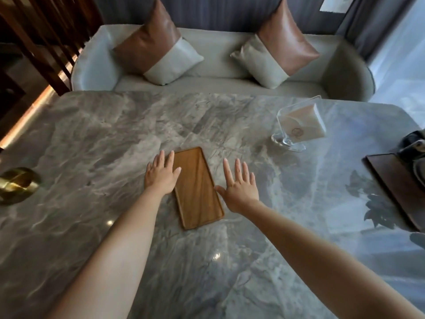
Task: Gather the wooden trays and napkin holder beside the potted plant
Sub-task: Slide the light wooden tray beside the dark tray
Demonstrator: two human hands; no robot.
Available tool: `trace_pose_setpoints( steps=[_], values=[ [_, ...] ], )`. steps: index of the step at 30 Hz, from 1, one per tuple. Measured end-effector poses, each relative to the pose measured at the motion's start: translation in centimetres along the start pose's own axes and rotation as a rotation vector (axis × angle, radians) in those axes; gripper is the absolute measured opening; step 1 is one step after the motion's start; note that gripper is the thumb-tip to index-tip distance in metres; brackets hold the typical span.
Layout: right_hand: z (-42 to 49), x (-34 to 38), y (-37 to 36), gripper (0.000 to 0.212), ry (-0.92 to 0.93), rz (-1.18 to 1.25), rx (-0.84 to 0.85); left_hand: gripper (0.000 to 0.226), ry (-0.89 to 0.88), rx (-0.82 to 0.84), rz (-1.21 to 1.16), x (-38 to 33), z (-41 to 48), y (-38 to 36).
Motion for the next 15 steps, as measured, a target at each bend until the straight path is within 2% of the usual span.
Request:
trace_pose_setpoints(
  steps=[7, 15],
  values=[
    [-0.1, 1.1, -2.9, 0.064, -0.172, 0.214, 0.138, 0.062, 0.021, 0.061, 0.02, 0.7, 3.3, -0.6],
    [-0.3, -0.1, -4.8, 0.048, -0.438, 0.472, 0.171, 0.058, -0.038, 0.041, 0.081, -0.5, 6.9, -0.8]
  ],
)
Point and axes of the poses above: each hand's wrist, its own z-axis towards the middle knuckle, its own y-axis out of the back of the hand, x = y × z, the point moved 2 cm from there along z, towards the middle knuckle, and after that the axes turned 9 degrees about z, right-handed, at the moved point
